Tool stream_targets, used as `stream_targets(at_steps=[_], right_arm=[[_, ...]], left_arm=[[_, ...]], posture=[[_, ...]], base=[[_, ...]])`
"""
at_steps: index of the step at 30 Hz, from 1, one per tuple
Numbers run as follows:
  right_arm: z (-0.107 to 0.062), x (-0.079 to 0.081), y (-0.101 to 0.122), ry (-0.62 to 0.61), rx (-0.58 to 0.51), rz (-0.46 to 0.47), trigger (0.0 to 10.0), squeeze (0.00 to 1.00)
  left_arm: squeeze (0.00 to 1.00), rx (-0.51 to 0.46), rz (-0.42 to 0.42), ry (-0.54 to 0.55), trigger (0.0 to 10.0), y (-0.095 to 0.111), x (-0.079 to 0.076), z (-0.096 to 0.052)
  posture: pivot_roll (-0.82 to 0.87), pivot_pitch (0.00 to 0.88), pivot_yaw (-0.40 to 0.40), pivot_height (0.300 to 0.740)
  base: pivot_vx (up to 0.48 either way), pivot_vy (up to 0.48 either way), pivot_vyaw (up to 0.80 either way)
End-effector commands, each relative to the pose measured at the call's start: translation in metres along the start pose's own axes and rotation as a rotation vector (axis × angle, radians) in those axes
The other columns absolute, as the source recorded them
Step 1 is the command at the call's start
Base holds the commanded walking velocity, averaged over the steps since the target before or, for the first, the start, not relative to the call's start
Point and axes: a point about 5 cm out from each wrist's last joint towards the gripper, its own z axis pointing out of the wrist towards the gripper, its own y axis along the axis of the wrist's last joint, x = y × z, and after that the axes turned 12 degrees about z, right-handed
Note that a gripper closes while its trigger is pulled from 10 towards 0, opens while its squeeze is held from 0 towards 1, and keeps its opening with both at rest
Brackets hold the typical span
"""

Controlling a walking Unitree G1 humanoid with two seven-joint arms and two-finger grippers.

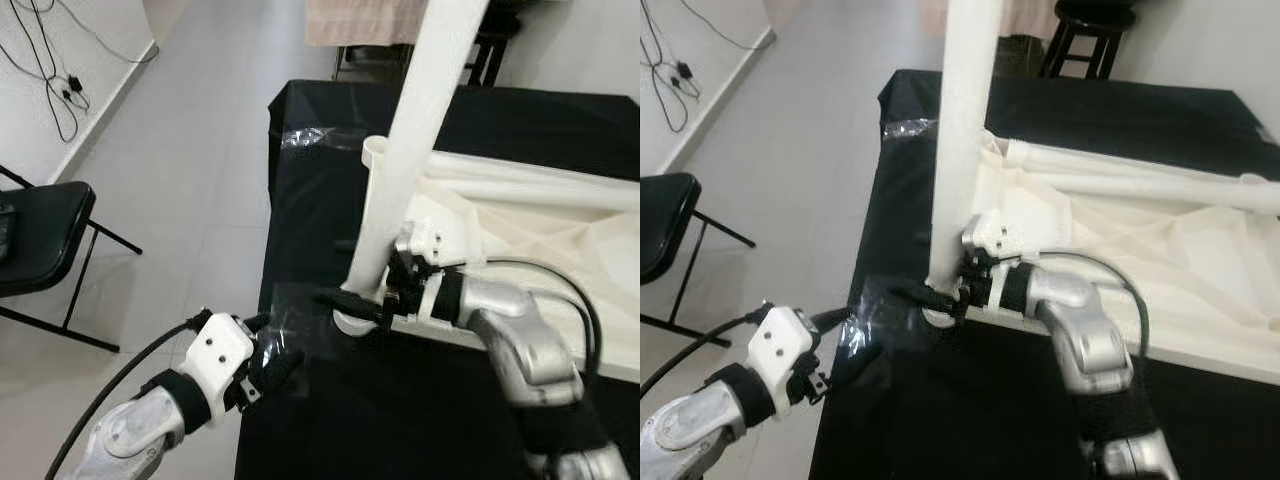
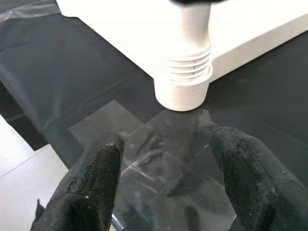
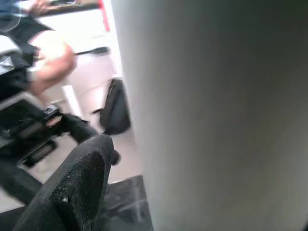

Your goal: Building children table

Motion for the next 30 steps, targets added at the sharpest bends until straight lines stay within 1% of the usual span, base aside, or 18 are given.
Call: stream_targets(at_steps=[1, 5, 6, 8, 9, 14, 17, 18, 19, 21, 22, 24, 25, 26, 27, 28, 29, 30], right_arm=[[0.005, 0.000, -0.003, 0.084, 0.018, 0.008, 10.0, 0.00], [0.006, -0.004, -0.002, 0.112, 0.032, 0.009, 10.0, 0.00], [0.006, -0.007, -0.001, 0.130, 0.036, 0.016, 3.2, 0.00], [0.006, -0.007, -0.001, 0.130, 0.036, 0.016, 3.2, 0.00], [0.006, -0.011, -0.001, 0.146, 0.049, 0.022, 0.0, 0.00], [0.000, -0.016, -0.002, 0.173, 0.073, 0.046, 0.0, 0.00], [-0.011, -0.014, -0.013, 0.105, 0.068, 0.061, 0.0, 0.00], [-0.011, -0.014, -0.013, 0.105, 0.068, 0.061, 0.0, 0.00], [-0.014, -0.014, -0.016, 0.072, 0.062, 0.061, 0.0, 0.00], [-0.021, -0.013, -0.023, -0.050, 0.050, 0.059, 0.0, 0.00], [-0.021, -0.013, -0.023, -0.050, 0.050, 0.059, 0.0, 0.00], [-0.021, -0.014, -0.028, -0.246, 0.012, 0.056, 0.0, 0.00], [-0.022, -0.026, -0.035, -0.706, -0.036, 0.064, 0.0, 0.00], [-0.022, -0.026, -0.035, -0.706, -0.036, 0.064, 0.0, 0.00], [-0.021, -0.014, -0.051, -0.876, -0.023, 0.106, 0.0, 0.00], [-0.019, -0.002, -0.062, -0.950, -0.011, 0.130, 0.0, 0.00], [-0.009, 0.012, -0.073, -0.920, 0.017, 0.147, 0.0, 0.00], [-0.004, 0.017, -0.073, -0.858, 0.013, 0.134, 0.0, 0.00]], left_arm=[[0.00, 0.018, 0.013, -0.020, 10.0, 0.000, -0.003, -0.001], [0.00, 0.020, 0.020, -0.018, 10.0, 0.000, -0.003, -0.001], [0.00, 0.020, 0.022, -0.016, 10.0, 0.001, -0.002, -0.001], [0.00, 0.020, 0.022, -0.016, 10.0, 0.001, -0.002, -0.001], [0.00, 0.021, 0.025, -0.012, 10.0, 0.001, -0.001, 0.000], [0.00, 0.024, 0.030, -0.003, 10.0, 0.001, 0.000, 0.000], [0.00, 0.026, 0.033, -0.002, 10.0, 0.001, 0.000, 0.000], [0.00, 0.026, 0.033, -0.002, 10.0, 0.001, 0.000, 0.000], [0.00, 0.027, 0.033, -0.002, 10.0, 0.001, 0.001, 0.000], [0.00, 0.031, 0.036, -0.005, 10.0, 0.000, 0.002, 0.000], [0.00, 0.031, 0.036, -0.005, 10.0, 0.000, 0.002, 0.000], [0.00, 0.034, 0.037, -0.006, 10.0, -0.001, 0.003, -0.001], [0.00, 0.040, 0.040, -0.005, 10.0, -0.002, 0.004, -0.001], [0.00, 0.040, 0.040, -0.005, 10.0, -0.002, 0.004, -0.001], [0.00, 0.042, 0.040, -0.002, 10.0, -0.002, 0.005, -0.002], [0.00, 0.045, 0.042, 0.001, 10.0, -0.002, 0.007, -0.002], [0.00, 0.049, 0.042, 0.003, 10.0, -0.003, 0.008, -0.003], [0.00, 0.051, 0.043, 0.004, 10.0, -0.003, 0.009, -0.003]], posture=[[0.13, 0.175, -0.072, 0.740], [0.14, 0.174, -0.076, 0.740], [0.14, 0.176, -0.080, 0.740], [0.14, 0.176, -0.080, 0.740], [0.14, 0.177, -0.082, 0.740], [0.12, 0.181, -0.091, 0.740], [0.10, 0.189, -0.085, 0.740], [0.10, 0.189, -0.085, 0.740], [0.10, 0.191, -0.081, 0.740], [0.09, 0.193, -0.082, 0.740], [0.09, 0.193, -0.082, 0.740], [0.08, 0.197, -0.091, 0.740], [0.08, 0.199, -0.092, 0.740], [0.08, 0.199, -0.092, 0.740], [0.07, 0.206, -0.089, 0.740], [0.08, 0.208, -0.089, 0.740], [0.07, 0.203, -0.071, 0.740], [0.07, 0.200, -0.066, 0.740]], base=[[0.000, 0.000, 0.00], [0.000, 0.000, 0.00], [0.000, 0.000, 0.00], [0.000, 0.000, 0.00], [0.000, 0.000, 0.00], [0.000, 0.000, 0.00], [0.000, 0.000, 0.00], [0.000, 0.000, 0.00], [0.000, 0.000, 0.00], [0.000, 0.000, 0.00], [0.000, 0.000, 0.00], [0.000, 0.000, 0.00], [0.000, 0.000, 0.00], [0.000, 0.000, 0.00], [0.000, 0.000, 0.00], [0.000, 0.000, 0.00], [0.000, 0.000, 0.00], [0.000, 0.000, 0.00]])
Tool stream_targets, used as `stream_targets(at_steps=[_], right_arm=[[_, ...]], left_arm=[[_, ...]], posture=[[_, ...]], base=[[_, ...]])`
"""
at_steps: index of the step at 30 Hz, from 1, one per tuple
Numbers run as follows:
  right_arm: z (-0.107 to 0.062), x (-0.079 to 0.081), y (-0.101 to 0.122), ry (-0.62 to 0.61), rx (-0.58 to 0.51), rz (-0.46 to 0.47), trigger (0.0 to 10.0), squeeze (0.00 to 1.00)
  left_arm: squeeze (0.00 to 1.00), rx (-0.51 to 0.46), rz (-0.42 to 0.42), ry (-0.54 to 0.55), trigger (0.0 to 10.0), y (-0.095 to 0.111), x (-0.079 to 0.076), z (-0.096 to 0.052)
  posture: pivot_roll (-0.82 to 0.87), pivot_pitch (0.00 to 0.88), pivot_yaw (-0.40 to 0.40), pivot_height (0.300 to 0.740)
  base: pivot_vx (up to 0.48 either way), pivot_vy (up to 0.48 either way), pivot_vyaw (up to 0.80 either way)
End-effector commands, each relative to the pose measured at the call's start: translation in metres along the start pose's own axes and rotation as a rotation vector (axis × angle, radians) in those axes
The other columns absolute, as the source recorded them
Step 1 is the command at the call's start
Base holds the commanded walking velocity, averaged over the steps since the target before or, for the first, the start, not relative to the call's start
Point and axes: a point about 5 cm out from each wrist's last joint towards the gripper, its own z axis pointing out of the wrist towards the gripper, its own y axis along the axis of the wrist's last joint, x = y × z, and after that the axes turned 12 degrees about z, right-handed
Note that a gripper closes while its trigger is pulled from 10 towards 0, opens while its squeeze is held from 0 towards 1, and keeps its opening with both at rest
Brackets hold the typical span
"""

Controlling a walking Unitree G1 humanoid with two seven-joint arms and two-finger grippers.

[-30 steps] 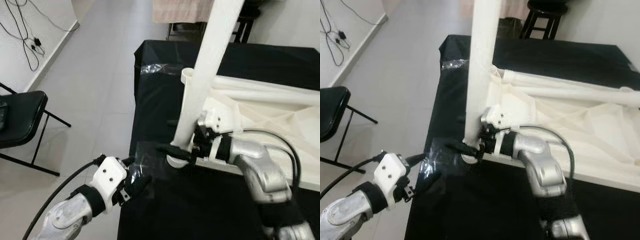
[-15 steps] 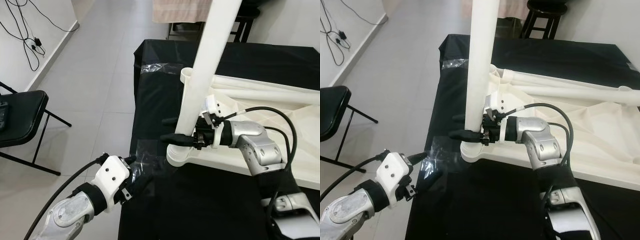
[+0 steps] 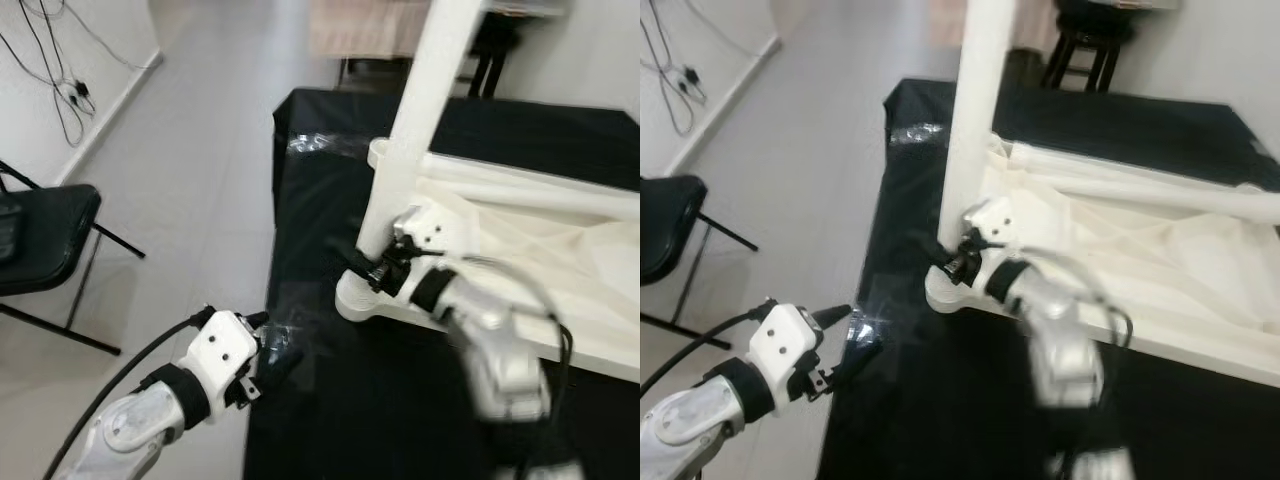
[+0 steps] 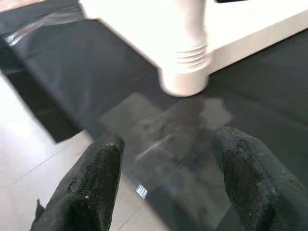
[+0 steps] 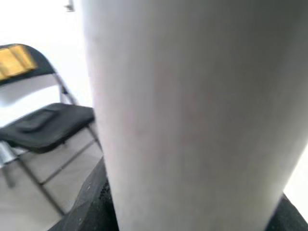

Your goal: Building children table

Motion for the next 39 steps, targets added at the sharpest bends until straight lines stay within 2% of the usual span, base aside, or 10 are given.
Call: stream_targets(at_steps=[1, 6, 7, 8, 11, 16, 18, 27, 29, 39], right_arm=[[-0.012, -0.006, -0.039, -0.044, 0.206, 0.010, 0.0, 0.00], [-0.004, -0.011, -0.033, -0.005, 0.195, 0.010, 0.0, 0.00], [0.000, -0.011, -0.032, 0.027, 0.207, 0.027, 10.0, 0.00], [0.006, -0.009, -0.026, 0.078, 0.185, 0.050, 10.0, 0.69], [0.011, 0.001, -0.018, 0.248, 0.175, 0.088, 10.0, 1.00], [0.007, 0.023, 0.003, 0.655, 0.148, 0.026, 10.0, 1.00], [0.008, 0.021, 0.005, 0.783, 0.180, -0.020, 10.0, 0.00], [0.035, 0.012, 0.018, 0.964, 0.225, -0.049, 10.0, 0.00], [0.041, 0.013, 0.022, 1.004, 0.222, -0.027, 0.0, 0.00], [0.035, 0.006, 0.023, 1.086, 0.252, -0.005, 0.0, 0.00]], left_arm=[[0.00, 0.024, 0.001, -0.012, 10.0, -0.004, 0.001, -0.003], [0.00, 0.024, 0.001, -0.006, 10.0, -0.004, 0.003, -0.002], [0.00, 0.024, 0.001, -0.004, 10.0, -0.004, 0.002, -0.001], [0.00, 0.025, -0.001, -0.004, 10.0, -0.005, 0.001, -0.001], [0.00, 0.027, -0.003, -0.006, 10.0, -0.006, 0.000, -0.001], [0.00, 0.017, -0.009, -0.010, 10.0, -0.005, -0.002, 0.004], [0.00, 0.017, -0.009, -0.011, 10.0, -0.006, -0.003, 0.005], [0.00, 0.016, -0.009, -0.010, 10.0, -0.007, -0.004, 0.008], [0.00, 0.017, -0.008, -0.009, 10.0, -0.007, -0.003, 0.007], [0.00, 0.022, -0.012, -0.018, 10.0, -0.008, -0.004, 0.007]], posture=[[0.07, 0.200, -0.066, 0.740], [0.07, 0.195, -0.084, 0.740], [0.07, 0.189, -0.083, 0.740], [0.07, 0.186, -0.080, 0.740], [0.07, 0.180, -0.075, 0.740], [0.07, 0.166, -0.086, 0.740], [0.07, 0.154, -0.088, 0.740], [0.08, 0.135, -0.084, 0.740], [0.09, 0.134, -0.083, 0.740], [0.08, 0.142, -0.075, 0.740]], base=[[0.000, 0.000, 0.00], [0.000, 0.000, 0.00], [0.000, 0.000, 0.00], [0.000, 0.000, 0.00], [0.000, 0.000, 0.00], [0.000, 0.000, 0.00], [0.000, 0.000, 0.00], [0.000, 0.000, 0.00], [0.000, 0.000, 0.00], [0.000, 0.000, 0.00]])
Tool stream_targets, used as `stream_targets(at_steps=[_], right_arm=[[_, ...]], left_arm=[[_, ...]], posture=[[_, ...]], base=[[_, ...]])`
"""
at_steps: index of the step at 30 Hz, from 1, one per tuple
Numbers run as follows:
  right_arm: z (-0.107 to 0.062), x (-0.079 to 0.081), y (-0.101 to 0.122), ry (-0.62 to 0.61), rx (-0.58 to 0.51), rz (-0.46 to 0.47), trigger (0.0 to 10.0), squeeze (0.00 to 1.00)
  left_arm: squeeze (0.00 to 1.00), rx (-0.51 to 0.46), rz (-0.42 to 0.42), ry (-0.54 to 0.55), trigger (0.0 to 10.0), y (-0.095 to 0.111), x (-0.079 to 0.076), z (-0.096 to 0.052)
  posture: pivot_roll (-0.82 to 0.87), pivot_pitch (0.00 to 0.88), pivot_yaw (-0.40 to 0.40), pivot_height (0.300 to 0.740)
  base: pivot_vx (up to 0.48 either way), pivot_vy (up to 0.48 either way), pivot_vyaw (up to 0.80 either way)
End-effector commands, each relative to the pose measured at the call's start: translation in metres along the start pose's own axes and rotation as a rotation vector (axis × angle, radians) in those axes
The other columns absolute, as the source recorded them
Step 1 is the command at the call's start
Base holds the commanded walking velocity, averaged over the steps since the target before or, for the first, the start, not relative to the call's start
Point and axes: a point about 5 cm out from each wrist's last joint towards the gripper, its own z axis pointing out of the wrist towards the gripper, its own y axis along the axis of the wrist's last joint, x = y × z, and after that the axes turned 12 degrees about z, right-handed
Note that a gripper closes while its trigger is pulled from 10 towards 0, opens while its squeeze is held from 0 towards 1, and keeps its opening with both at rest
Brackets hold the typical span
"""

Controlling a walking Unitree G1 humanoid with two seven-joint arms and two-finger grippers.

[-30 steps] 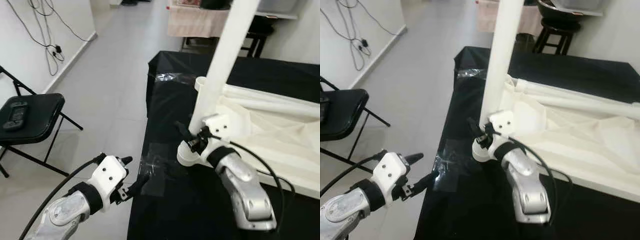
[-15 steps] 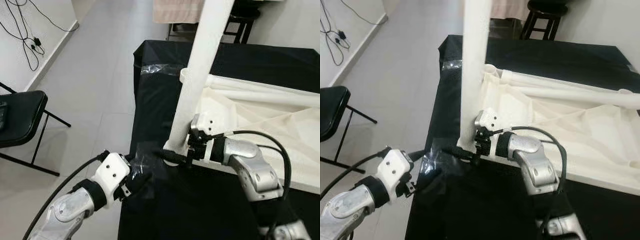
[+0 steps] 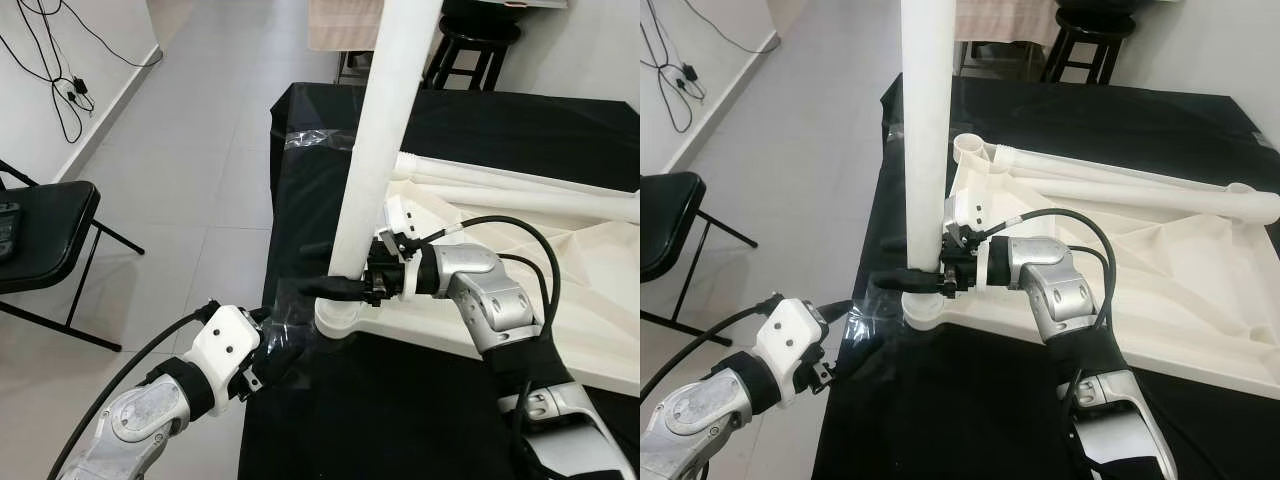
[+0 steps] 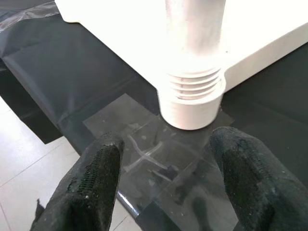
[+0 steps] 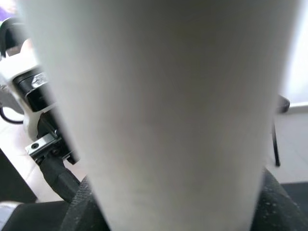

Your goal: Building children table

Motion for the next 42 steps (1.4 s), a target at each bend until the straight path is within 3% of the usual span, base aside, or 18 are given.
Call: stream_targets(at_steps=[1, 5, 8, 9, 10, 11, 13, 16, 24, 25, 27, 28, 29, 30, 32, 34, 35, 42], right_arm=[[0.004, 0.003, -0.006, 0.063, 0.018, 0.020, 0.0, 0.00], [0.001, 0.001, -0.010, 0.053, 0.006, 0.018, 0.0, 0.00], [0.003, -0.007, -0.026, -0.323, -0.049, 0.019, 0.0, 0.00], [0.004, -0.010, -0.035, -0.516, -0.075, 0.051, 0.0, 0.00], [0.004, -0.010, -0.035, -0.516, -0.075, 0.051, 0.0, 0.00], [0.003, -0.012, -0.040, -0.632, -0.086, 0.075, 0.0, 0.00], [0.002, 0.003, -0.067, -0.921, 0.034, -0.049, 0.0, 0.00], [0.013, 0.013, -0.074, -0.936, 0.051, -0.054, 0.0, 0.00], [0.017, 0.007, -0.070, -0.907, -0.015, 0.034, 0.0, 0.00], [0.018, 0.006, -0.068, -0.894, -0.023, 0.041, 10.0, 0.00], [0.018, 0.006, -0.068, -0.894, -0.023, 0.041, 10.0, 0.00], [0.022, 0.006, -0.057, -0.814, -0.069, 0.047, 10.0, 0.07], [0.026, 0.008, -0.044, -0.676, -0.110, 0.047, 10.0, 1.00], [0.026, 0.008, -0.044, -0.676, -0.110, 0.047, 10.0, 1.00], [0.031, 0.013, -0.020, -0.418, -0.134, -0.025, 10.0, 1.00], [0.032, 0.014, -0.015, -0.358, -0.122, -0.061, 10.0, 1.00], [0.031, 0.013, -0.010, -0.275, -0.098, -0.089, 10.0, 0.00], [0.027, 0.003, -0.005, -0.038, 0.034, -0.094, 10.0, 0.00]], left_arm=[[0.00, 0.017, -0.008, -0.023, 10.0, -0.004, -0.005, -0.001], [0.00, 0.017, -0.009, -0.026, 10.0, -0.004, -0.005, -0.001], [0.00, 0.018, -0.009, -0.029, 10.0, -0.004, -0.005, -0.002], [0.00, 0.019, -0.010, -0.030, 10.0, -0.004, -0.005, -0.003], [0.00, 0.019, -0.010, -0.030, 10.0, -0.004, -0.005, -0.003], [0.00, 0.019, -0.010, -0.032, 10.0, -0.004, -0.005, -0.003], [0.00, 0.022, -0.009, -0.037, 10.0, -0.005, -0.004, -0.003], [0.00, 0.027, -0.005, -0.045, 10.0, -0.006, -0.003, -0.003], [0.00, 0.026, -0.003, -0.049, 10.0, -0.005, -0.004, -0.004], [0.00, 0.027, -0.004, -0.048, 10.0, -0.004, -0.004, -0.005], [0.00, 0.027, -0.004, -0.048, 10.0, -0.004, -0.004, -0.005], [0.00, 0.029, -0.002, -0.048, 10.0, -0.005, -0.003, -0.005], [0.00, 0.028, 0.001, -0.049, 10.0, -0.004, -0.003, -0.004], [0.00, 0.028, 0.001, -0.049, 10.0, -0.004, -0.003, -0.004], [0.00, 0.027, 0.003, -0.053, 10.0, -0.004, -0.003, -0.003], [0.00, 0.027, 0.003, -0.054, 10.0, -0.003, -0.003, -0.003], [0.00, 0.029, 0.003, -0.056, 10.0, -0.003, -0.003, -0.003], [0.00, 0.039, -0.003, -0.055, 10.0, -0.003, -0.003, -0.007]], posture=[[0.07, 0.143, -0.074, 0.740], [0.07, 0.145, -0.074, 0.740], [0.05, 0.156, -0.080, 0.740], [0.05, 0.159, -0.079, 0.740], [0.05, 0.159, -0.079, 0.740], [0.05, 0.159, -0.079, 0.740], [0.04, 0.163, -0.066, 0.740], [0.03, 0.158, -0.048, 0.740], [0.04, 0.158, -0.051, 0.740], [0.04, 0.160, -0.043, 0.740], [0.04, 0.160, -0.043, 0.740], [0.04, 0.159, -0.040, 0.740], [0.04, 0.158, -0.040, 0.740], [0.04, 0.158, -0.040, 0.740], [0.05, 0.157, -0.044, 0.740], [0.06, 0.157, -0.045, 0.740], [0.08, 0.159, -0.043, 0.740], [0.12, 0.166, -0.059, 0.740]], base=[[0.000, 0.000, 0.00], [0.000, 0.000, 0.00], [0.000, 0.000, 0.00], [0.000, 0.000, 0.00], [0.000, 0.000, 0.00], [0.000, 0.000, 0.00], [0.000, 0.000, 0.00], [0.000, 0.000, 0.00], [0.000, 0.000, 0.00], [0.000, 0.000, 0.00], [0.000, 0.000, 0.00], [0.000, 0.000, 0.00], [0.000, 0.000, 0.00], [0.000, 0.000, 0.00], [0.000, 0.000, 0.00], [0.000, 0.000, 0.00], [0.000, 0.000, 0.00], [0.000, 0.000, 0.00]])
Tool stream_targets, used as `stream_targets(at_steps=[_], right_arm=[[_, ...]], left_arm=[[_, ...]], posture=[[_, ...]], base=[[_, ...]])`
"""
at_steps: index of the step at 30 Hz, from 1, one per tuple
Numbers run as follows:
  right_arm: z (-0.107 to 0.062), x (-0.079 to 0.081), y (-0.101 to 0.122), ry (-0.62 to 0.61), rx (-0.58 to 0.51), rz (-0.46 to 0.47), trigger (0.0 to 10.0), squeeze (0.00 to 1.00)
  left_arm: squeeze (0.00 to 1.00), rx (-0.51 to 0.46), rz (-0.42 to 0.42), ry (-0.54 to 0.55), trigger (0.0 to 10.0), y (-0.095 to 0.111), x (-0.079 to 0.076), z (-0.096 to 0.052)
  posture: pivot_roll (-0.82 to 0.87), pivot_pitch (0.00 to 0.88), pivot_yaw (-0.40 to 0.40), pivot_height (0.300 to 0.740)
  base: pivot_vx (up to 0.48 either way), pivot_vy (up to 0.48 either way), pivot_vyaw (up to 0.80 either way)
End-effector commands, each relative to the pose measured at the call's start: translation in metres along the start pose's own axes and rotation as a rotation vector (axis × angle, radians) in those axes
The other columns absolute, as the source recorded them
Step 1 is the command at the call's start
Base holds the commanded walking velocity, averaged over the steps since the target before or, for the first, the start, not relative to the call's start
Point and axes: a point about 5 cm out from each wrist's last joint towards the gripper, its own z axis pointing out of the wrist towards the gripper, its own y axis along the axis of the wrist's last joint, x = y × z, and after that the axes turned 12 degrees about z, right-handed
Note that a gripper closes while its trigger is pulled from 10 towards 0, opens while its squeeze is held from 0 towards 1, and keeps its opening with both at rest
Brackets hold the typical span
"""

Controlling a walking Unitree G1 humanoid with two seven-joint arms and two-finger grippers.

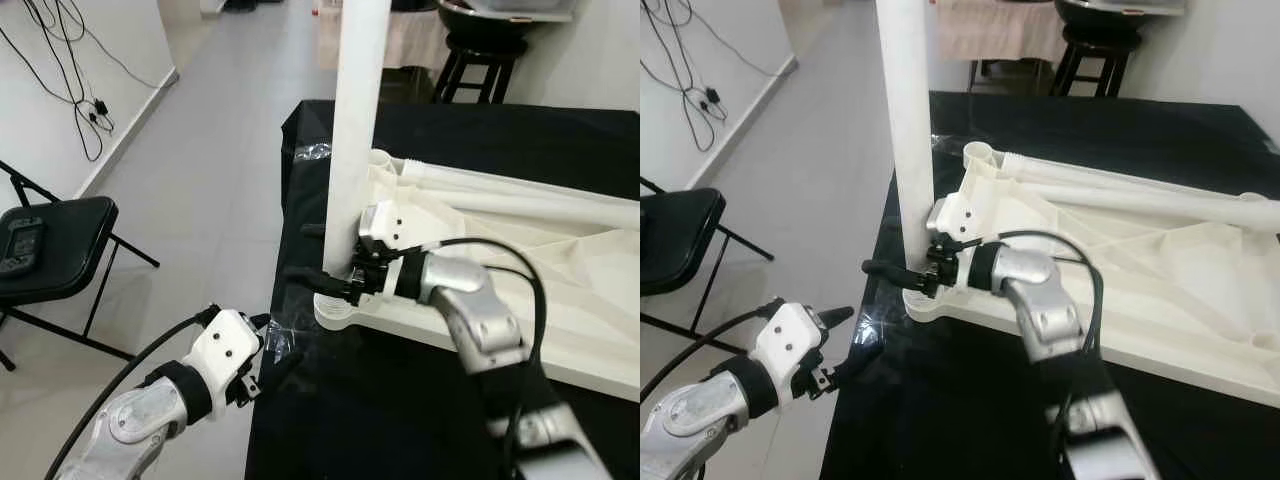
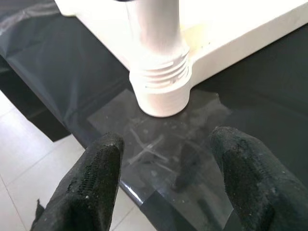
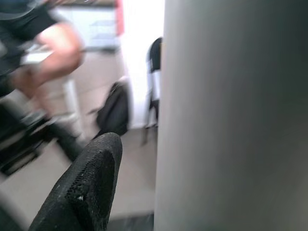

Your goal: Building children table

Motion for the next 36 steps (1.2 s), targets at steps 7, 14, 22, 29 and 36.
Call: stream_targets(at_steps=[7, 14, 22, 29, 36], right_arm=[[0.006, -0.007, -0.001, 0.113, 0.053, 0.033, 0.0, 0.00], [-0.007, -0.017, -0.004, 0.078, 0.052, 0.059, 0.0, 0.00], [-0.037, 0.015, -0.078, -1.043, 0.007, 0.303, 0.0, 0.00], [-0.038, 0.032, -0.073, -1.030, 0.023, 0.272, 0.0, 0.00], [-0.019, 0.027, -0.079, -0.775, 0.092, 0.282, 0.0, 0.00]], left_arm=[[0.00, 0.017, -0.008, -0.012, 10.0, 0.000, -0.003, -0.006], [0.00, 0.016, -0.008, -0.014, 10.0, 0.001, -0.005, -0.007], [0.00, 0.031, 0.009, 0.014, 10.0, 0.000, 0.006, -0.016], [0.00, 0.037, 0.014, 0.013, 10.0, -0.001, 0.009, -0.018], [0.00, 0.026, 0.013, 0.028, 10.0, 0.002, 0.009, -0.015]], posture=[[0.12, 0.176, -0.067, 0.740], [0.12, 0.191, -0.073, 0.740], [0.09, 0.219, -0.079, 0.740], [0.08, 0.224, -0.069, 0.740], [0.11, 0.208, -0.091, 0.740]], base=[[0.000, 0.000, 0.00], [0.000, 0.000, 0.00], [0.000, 0.000, 0.00], [0.000, 0.000, 0.00], [0.000, 0.000, 0.00]])
